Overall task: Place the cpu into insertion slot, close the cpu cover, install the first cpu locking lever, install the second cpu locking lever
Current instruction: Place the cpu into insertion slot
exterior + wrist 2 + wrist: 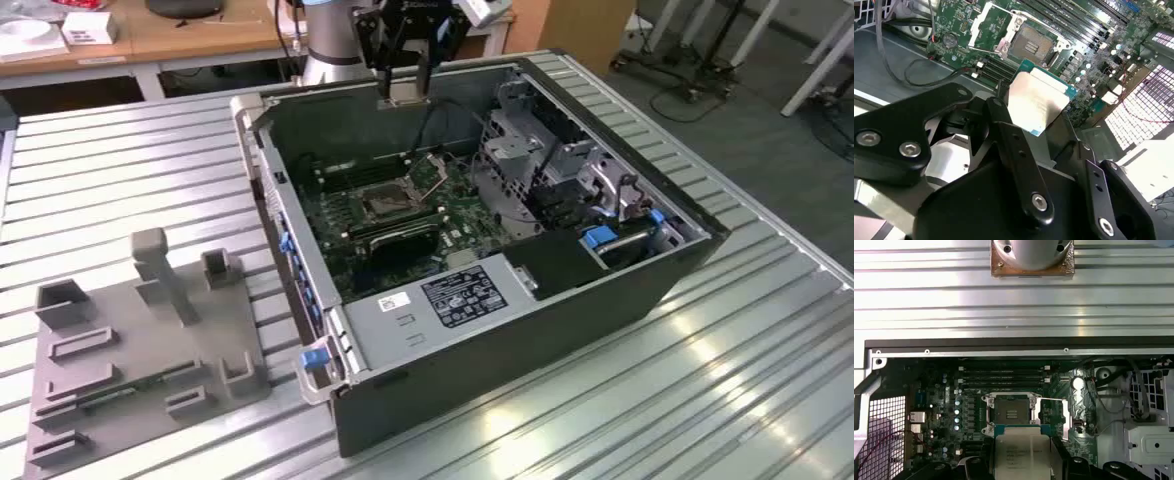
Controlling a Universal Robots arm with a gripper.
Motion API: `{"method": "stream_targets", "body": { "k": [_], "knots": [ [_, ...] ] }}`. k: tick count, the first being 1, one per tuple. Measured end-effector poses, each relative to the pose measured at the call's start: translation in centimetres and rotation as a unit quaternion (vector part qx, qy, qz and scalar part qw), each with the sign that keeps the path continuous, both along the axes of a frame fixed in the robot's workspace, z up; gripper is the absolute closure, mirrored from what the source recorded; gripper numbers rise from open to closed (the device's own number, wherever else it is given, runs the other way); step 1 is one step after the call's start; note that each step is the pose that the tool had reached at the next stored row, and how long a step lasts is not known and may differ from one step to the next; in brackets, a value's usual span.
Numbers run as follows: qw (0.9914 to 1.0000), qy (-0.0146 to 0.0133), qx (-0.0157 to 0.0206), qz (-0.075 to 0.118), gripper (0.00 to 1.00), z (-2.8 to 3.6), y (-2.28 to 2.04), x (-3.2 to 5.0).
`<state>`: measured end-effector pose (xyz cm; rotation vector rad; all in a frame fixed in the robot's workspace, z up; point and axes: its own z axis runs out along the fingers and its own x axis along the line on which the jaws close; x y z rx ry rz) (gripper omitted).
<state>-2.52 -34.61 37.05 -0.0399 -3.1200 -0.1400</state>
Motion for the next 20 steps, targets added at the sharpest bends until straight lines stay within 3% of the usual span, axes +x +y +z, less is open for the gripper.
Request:
{"method": "stream_targets", "body": {
  "k": [20],
  "knots": [
    [1.00000,0.0000,0.0000,0.000,0.46,-0.53,0.00,0.00]
  ]
}}
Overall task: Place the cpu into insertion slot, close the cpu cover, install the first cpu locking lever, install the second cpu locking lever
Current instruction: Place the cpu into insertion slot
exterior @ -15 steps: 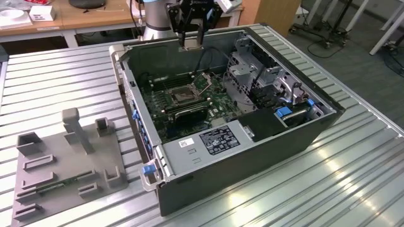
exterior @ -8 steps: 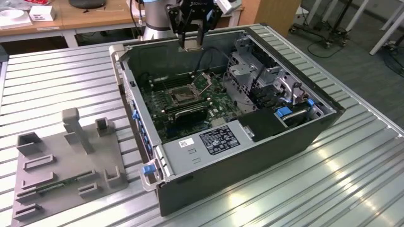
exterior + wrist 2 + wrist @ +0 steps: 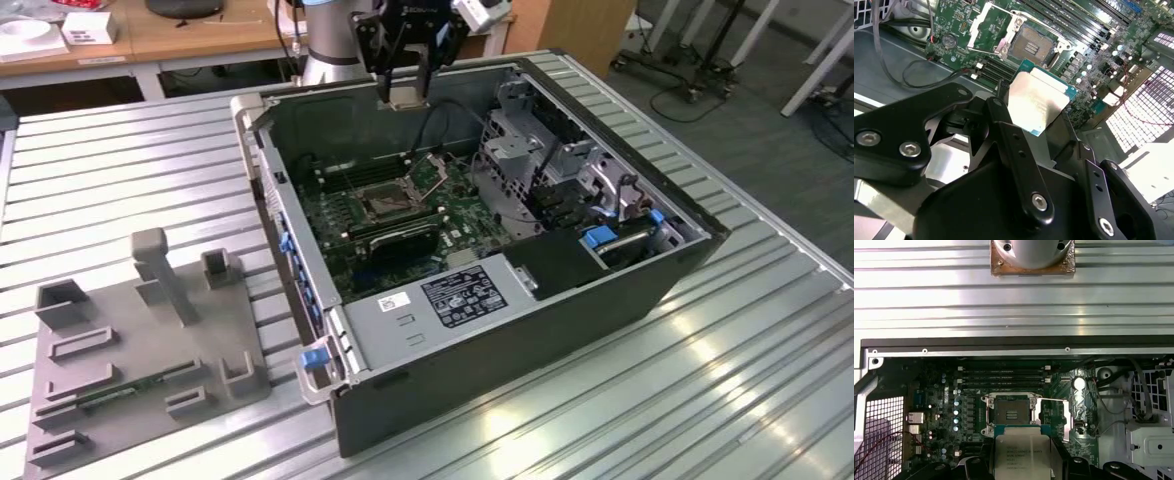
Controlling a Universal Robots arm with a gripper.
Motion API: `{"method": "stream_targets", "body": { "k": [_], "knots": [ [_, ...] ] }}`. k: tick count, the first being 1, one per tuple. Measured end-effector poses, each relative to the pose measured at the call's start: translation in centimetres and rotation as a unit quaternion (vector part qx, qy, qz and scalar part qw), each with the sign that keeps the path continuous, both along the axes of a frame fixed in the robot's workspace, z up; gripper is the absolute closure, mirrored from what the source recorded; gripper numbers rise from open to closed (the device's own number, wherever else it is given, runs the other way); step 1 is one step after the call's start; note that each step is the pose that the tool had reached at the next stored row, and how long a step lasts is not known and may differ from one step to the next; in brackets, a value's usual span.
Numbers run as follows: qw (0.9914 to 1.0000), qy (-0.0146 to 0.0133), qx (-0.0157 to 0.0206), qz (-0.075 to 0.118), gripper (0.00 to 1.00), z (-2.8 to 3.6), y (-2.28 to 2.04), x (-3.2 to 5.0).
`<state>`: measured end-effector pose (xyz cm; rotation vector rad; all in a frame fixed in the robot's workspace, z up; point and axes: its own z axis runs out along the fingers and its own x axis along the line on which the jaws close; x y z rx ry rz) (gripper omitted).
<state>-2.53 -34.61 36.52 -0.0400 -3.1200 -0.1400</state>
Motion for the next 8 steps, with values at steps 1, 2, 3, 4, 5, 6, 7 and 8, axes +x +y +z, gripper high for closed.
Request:
{"method": "stream_targets", "body": {
  "k": [1,2,3,4,5,6,7,8],
  "knots": [
    [1.00000,0.0000,0.0000,0.000,0.46,-0.03,0.00,0.00],
    [1.00000,0.0000,-0.0001,0.000,0.46,-0.05,0.00,0.00],
    [1.00000,0.0000,0.0000,0.000,0.46,-0.07,0.00,0.00],
    [1.00000,0.0000,0.0000,0.000,0.46,-0.10,0.00,0.00],
    [1.00000,0.0000,0.0000,0.000,0.46,-0.11,0.00,0.00],
    [1.00000,0.0000,0.0000,0.000,0.46,-0.16,0.00,0.00],
    [1.00000,0.0000,0.0000,0.000,0.46,-0.19,0.00,0.00],
    [1.00000,0.0000,0.0000,0.000,0.46,-0.20,0.00,0.00]
  ]
}}
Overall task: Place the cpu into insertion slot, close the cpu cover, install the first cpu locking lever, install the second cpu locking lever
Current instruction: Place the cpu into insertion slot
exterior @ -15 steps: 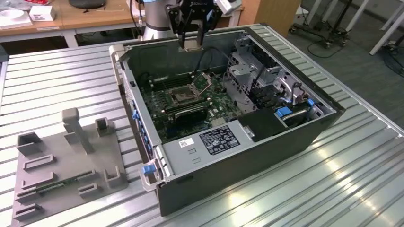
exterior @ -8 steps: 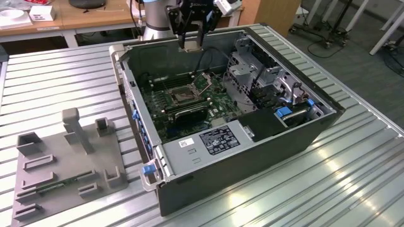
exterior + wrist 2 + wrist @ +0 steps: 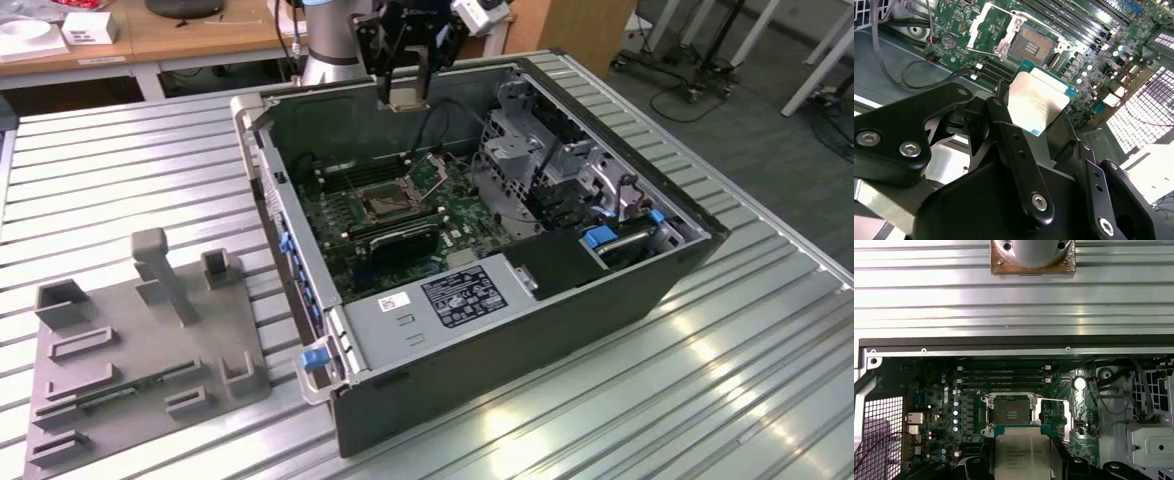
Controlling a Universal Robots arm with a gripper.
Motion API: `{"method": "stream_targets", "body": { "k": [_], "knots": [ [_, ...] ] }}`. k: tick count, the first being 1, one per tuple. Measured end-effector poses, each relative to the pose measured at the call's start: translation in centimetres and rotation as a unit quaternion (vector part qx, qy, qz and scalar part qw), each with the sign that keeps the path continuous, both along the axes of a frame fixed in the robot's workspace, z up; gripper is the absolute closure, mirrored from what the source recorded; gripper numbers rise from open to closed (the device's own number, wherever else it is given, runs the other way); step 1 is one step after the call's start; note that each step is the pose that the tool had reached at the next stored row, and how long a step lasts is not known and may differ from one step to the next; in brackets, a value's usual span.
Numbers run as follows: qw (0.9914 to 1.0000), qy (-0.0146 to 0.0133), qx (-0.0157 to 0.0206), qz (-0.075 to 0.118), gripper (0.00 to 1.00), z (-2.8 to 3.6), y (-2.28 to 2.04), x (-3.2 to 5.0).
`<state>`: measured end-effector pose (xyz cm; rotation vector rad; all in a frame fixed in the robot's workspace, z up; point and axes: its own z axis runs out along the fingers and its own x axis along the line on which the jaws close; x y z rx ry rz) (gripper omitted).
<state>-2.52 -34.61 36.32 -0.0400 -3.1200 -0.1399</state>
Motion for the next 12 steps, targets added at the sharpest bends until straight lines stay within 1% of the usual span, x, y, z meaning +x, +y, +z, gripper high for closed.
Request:
{"method": "stream_targets", "body": {
  "k": [12],
  "knots": [
    [1.00000,0.0000,0.0000,0.000,0.46,-0.29,0.00,0.00]
  ]
}}
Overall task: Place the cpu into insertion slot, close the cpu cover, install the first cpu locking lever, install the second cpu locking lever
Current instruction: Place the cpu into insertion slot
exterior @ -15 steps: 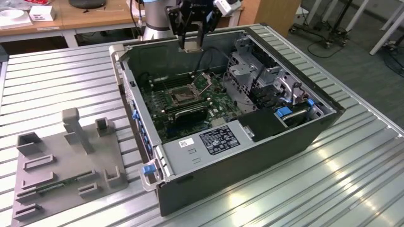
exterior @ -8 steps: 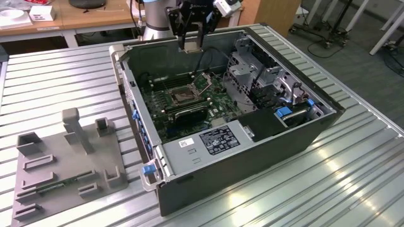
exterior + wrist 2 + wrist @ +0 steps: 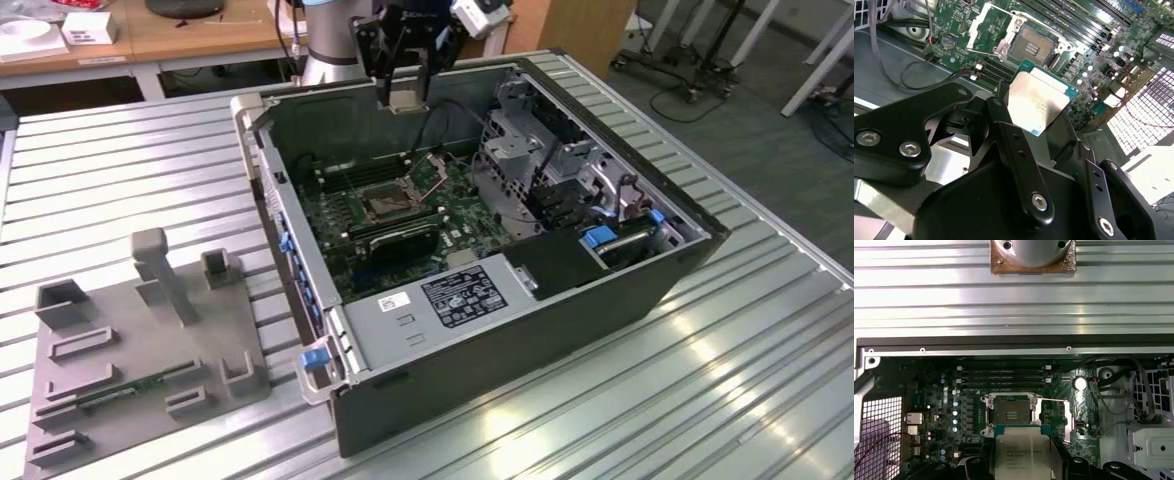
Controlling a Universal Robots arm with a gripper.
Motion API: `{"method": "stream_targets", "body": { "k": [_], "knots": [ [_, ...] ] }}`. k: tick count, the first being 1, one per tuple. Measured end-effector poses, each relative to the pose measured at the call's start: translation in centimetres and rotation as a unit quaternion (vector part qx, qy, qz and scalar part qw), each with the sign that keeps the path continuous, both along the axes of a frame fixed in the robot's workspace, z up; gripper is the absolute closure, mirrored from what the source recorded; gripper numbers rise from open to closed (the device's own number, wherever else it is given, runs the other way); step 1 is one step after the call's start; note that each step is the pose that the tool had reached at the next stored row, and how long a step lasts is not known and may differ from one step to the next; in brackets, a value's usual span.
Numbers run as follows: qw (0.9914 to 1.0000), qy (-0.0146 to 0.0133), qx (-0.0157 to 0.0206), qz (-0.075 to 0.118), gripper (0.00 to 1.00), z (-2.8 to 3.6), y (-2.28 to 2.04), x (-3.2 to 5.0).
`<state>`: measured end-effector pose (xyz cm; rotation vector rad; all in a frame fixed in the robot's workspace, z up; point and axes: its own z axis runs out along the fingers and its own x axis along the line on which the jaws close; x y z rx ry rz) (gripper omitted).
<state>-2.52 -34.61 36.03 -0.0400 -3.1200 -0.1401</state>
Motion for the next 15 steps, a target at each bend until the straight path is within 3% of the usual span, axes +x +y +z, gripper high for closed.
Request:
{"method": "stream_targets", "body": {
  "k": [15],
  "knots": [
    [1.00000,0.0000,0.0000,0.000,0.46,-0.62,0.00,0.00]
  ]
}}
